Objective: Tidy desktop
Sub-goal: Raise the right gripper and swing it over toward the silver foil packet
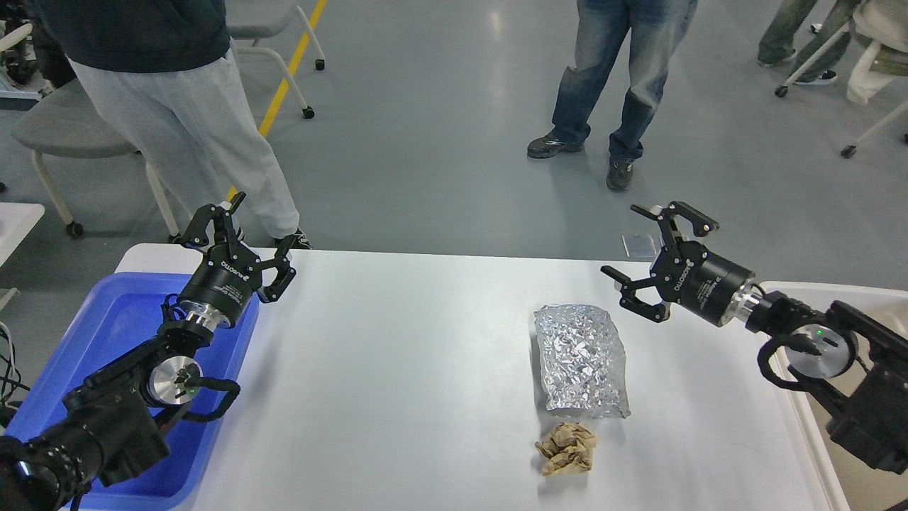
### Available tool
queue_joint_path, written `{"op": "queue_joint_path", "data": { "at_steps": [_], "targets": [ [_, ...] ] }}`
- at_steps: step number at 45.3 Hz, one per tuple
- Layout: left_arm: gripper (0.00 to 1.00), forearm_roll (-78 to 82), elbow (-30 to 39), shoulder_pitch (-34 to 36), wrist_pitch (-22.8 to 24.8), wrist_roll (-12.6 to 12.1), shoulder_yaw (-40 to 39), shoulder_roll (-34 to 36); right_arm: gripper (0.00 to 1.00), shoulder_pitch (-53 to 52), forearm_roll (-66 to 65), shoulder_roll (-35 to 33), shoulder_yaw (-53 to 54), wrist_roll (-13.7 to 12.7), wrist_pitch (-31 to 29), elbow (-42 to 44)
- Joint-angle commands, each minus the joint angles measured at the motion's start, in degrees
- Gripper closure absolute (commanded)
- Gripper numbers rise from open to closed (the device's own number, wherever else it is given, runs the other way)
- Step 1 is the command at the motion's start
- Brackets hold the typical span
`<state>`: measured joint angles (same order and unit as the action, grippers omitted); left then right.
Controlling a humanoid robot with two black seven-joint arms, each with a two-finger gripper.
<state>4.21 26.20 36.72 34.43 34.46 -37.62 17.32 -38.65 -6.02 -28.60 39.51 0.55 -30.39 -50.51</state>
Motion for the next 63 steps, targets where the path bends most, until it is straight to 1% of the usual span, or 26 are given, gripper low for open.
{"op": "queue_joint_path", "data": {
  "at_steps": [1, 7, 16, 21, 27, 31, 40, 54, 63],
  "targets": [
    [0.00, 0.00, 0.00, 0.02, 0.02, -0.01, 0.00, 0.00, 0.00, -7.13, -8.39, -6.82, -4.96, -2.92, 1.56, -10.30],
    [0.00, 0.09, 0.00, 0.02, 0.02, -0.01, 0.00, 0.00, 0.00, -14.50, -10.06, -9.80, -12.68, -3.89, 3.41, -14.08],
    [0.00, 0.09, 0.00, 0.02, 0.02, -0.01, 0.00, 0.00, 0.00, -27.69, -17.78, -12.62, -31.75, -4.33, 5.34, -16.46],
    [0.00, 0.09, 0.00, 0.02, 0.02, -0.01, 0.00, 0.08, 0.00, -32.79, -25.51, -12.80, -42.82, -4.33, 7.36, -16.46],
    [0.00, 0.01, 0.00, 0.02, 0.02, -0.01, 0.00, 0.00, 0.00, -36.22, -32.29, -12.01, -51.62, -4.24, 10.44, -16.02],
    [0.00, 0.09, 0.00, 0.02, 0.02, -0.01, 0.00, 0.00, 0.00, -36.67, -32.82, -10.87, -54.18, -4.24, 11.76, -16.02],
    [0.00, 0.09, 0.00, 0.02, 0.11, -0.01, 0.00, 0.00, 0.00, -34.74, -33.44, -4.10, -59.89, -4.15, 15.18, -11.80],
    [0.00, 0.01, 0.00, 0.02, 0.11, -0.09, 0.00, 0.00, 0.00, -28.06, -33.79, 4.42, -60.60, -4.07, 18.00, -1.52],
    [0.00, 0.09, 0.00, 0.02, 0.11, -0.01, 0.00, 0.00, 0.00, -25.51, -37.84, 6.71, -63.23, -3.80, 18.61, 3.05]
  ]
}}
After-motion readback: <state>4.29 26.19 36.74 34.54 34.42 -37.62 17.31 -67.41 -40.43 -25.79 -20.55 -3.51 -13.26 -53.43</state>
